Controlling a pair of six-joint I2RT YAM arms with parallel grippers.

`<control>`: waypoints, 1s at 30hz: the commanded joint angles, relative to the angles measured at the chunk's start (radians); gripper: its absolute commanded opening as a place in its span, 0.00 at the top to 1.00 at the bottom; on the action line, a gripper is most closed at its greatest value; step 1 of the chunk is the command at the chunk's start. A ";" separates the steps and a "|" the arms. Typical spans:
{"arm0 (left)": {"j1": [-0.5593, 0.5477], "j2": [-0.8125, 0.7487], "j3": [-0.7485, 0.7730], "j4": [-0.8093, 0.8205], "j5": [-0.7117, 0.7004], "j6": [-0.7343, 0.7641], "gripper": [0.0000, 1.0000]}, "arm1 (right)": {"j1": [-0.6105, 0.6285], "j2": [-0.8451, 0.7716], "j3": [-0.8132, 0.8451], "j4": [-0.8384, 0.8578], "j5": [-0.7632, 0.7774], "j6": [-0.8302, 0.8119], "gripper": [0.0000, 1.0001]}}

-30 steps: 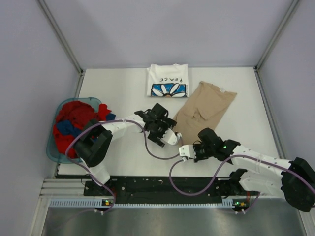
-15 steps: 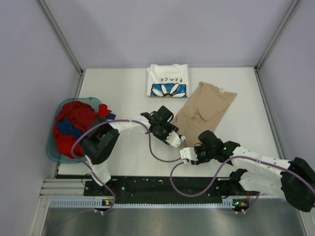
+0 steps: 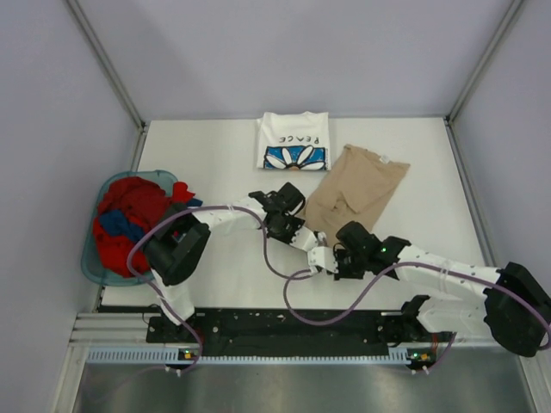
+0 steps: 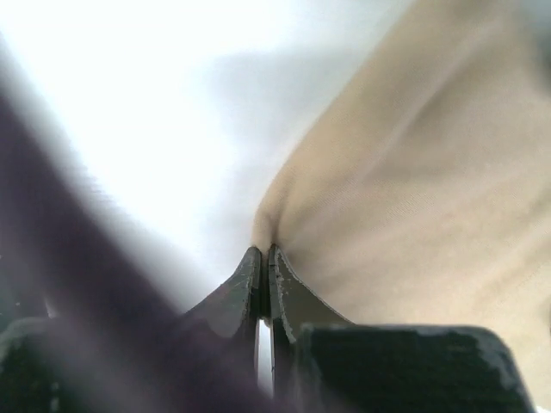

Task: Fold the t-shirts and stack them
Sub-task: Grab one side of the 2/3 rectangular tshirt with both arms, then fold the long partially folded tshirt into a neat square

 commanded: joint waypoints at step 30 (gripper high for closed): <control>-0.009 -0.609 0.068 -0.984 0.080 -0.154 1.00 | 0.431 -0.182 0.289 0.023 -0.441 0.941 1.00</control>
